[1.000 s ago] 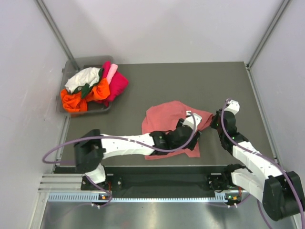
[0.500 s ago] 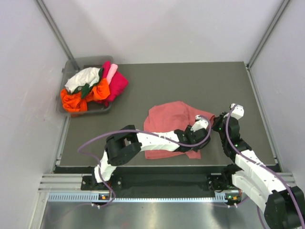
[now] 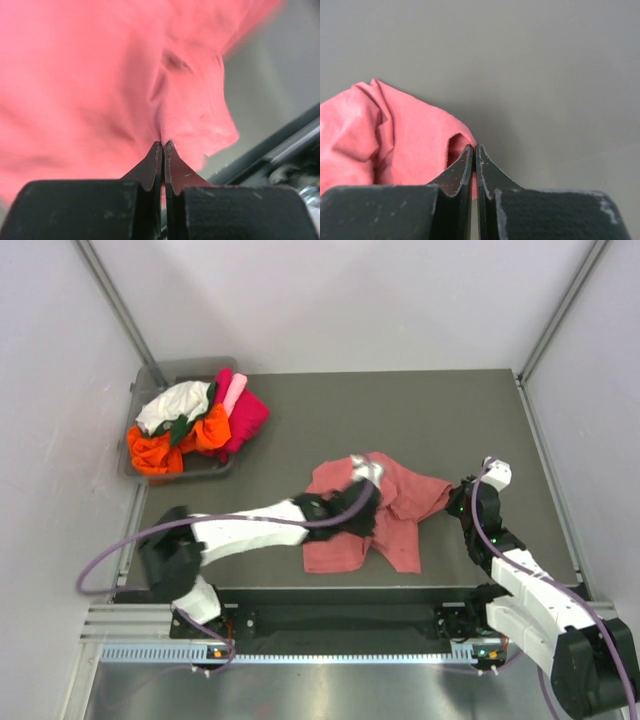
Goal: Fold and stack the t-shirts
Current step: Flatten the tshirt out
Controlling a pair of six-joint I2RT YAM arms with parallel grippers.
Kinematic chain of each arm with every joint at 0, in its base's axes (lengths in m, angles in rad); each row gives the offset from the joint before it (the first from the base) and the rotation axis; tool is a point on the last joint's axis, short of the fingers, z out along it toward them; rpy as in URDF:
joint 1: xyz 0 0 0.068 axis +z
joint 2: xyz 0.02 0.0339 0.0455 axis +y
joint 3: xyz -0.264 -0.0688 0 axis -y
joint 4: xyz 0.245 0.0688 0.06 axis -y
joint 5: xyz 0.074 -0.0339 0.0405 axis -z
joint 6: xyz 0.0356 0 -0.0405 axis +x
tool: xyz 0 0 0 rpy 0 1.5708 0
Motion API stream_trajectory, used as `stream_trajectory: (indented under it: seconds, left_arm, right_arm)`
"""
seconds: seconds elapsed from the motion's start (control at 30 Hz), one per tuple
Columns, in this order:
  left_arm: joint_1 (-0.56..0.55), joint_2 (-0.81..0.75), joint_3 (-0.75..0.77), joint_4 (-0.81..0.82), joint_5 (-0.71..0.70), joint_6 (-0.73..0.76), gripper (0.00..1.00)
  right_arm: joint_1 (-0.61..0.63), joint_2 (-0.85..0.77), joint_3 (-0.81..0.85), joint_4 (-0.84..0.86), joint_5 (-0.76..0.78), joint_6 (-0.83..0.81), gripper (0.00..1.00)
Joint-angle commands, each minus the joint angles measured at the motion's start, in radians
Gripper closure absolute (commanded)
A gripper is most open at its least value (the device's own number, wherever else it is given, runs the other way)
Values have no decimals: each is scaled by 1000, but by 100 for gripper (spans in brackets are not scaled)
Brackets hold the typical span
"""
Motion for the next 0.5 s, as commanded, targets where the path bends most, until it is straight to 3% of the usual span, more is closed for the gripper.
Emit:
stream_trajectory:
  seconds: [0.0, 0.13, 0.27, 0.37, 0.47]
  left_arm:
    - [234, -241, -91, 83, 229, -22, 100]
    - [445, -413, -71, -101, 143, 61, 100]
    - [725, -528, 18, -242, 87, 95, 100]
    - [869, -542, 113, -303, 121, 122, 100]
    - [923, -522, 246, -376, 100, 158, 100]
  right_arm:
    - [-24, 34, 39, 60, -11, 13, 100]
    - [-53, 100, 86, 29, -69, 16, 100]
    - [-116, 198, 285, -86, -167, 15, 100]
    - [-160, 245, 438, -189, -239, 12, 100]
    - [-182, 255, 599, -281, -297, -17, 100]
